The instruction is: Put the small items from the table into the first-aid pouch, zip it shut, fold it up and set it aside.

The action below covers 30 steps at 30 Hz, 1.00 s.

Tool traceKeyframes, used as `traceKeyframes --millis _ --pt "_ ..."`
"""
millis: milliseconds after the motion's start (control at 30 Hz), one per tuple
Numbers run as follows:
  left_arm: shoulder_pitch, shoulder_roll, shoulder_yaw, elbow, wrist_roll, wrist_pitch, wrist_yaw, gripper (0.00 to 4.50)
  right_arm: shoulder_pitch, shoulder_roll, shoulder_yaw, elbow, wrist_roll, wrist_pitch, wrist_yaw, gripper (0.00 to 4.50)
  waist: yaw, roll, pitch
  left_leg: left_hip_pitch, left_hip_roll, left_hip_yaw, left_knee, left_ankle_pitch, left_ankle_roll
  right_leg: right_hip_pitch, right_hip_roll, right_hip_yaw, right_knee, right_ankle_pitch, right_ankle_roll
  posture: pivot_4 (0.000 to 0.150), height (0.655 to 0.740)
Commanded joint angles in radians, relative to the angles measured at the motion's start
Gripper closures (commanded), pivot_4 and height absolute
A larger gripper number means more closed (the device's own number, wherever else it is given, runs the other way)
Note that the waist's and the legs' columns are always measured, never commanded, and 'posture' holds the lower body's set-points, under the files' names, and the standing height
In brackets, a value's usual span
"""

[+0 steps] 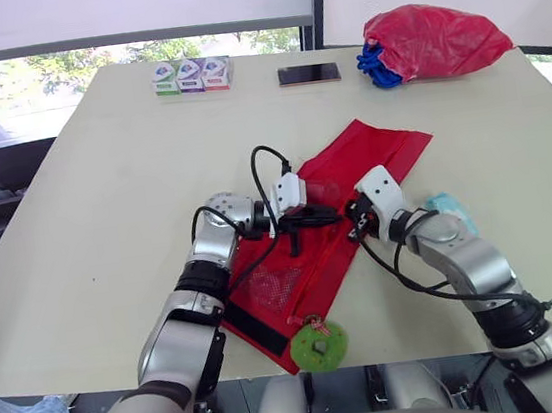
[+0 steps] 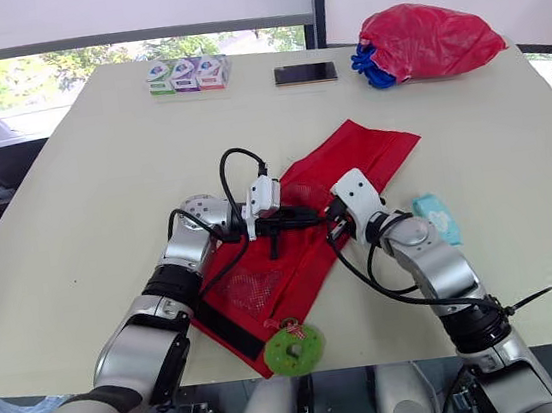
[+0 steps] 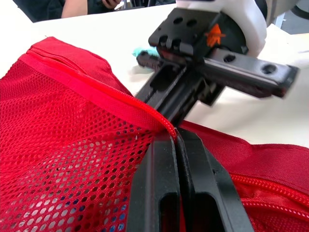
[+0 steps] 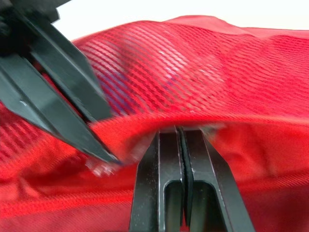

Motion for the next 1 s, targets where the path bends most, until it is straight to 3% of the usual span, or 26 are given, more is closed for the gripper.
traceKeyframes --millis 33,267,400,1000 --pt "-0.028 -0.002 0.009 0.007 -0.004 -0.023 -0.009 4.5 0.019 -0.053 -0.067 -0.073 0.011 0.01 0.017 4.47 0.003 0.0 0.0 0.0 0.0 -0.001 0.0 0.0 0.0 0.0 0.0 0.0 0.0 0.0 0.0 0.15 0.74" --pt "-0.031 0.003 0.012 0.024 -0.002 -0.036 -0.011 4.5 0.092 -0.14 -0.156 -0.161 0.067 0.059 0.069 4.47 -0.001 0.0 0.0 0.0 0.0 -0.001 -0.001 0.0 0.0 0.0 0.001 0.0 0.0 0.0 0.0 0.15 0.74" --pt "-0.033 0.001 0.012 0.029 -0.001 -0.04 -0.01 4.5 0.108 -0.168 -0.124 -0.146 0.047 0.047 0.087 4.47 -0.002 0.0 0.0 0.0 0.0 0.0 0.0 0.0 0.0 0.0 0.001 0.001 0.0 0.0 0.0 0.15 0.74" --pt "-0.025 -0.014 -0.007 -0.005 0.001 -0.033 -0.03 4.5 -0.095 0.09 -0.003 0.185 -0.065 -0.21 0.037 4.47 -0.002 0.0 0.0 0.0 -0.001 0.0 0.0 0.0 0.0 0.0 0.001 0.001 0.0 0.0 0.0 0.15 0.74"
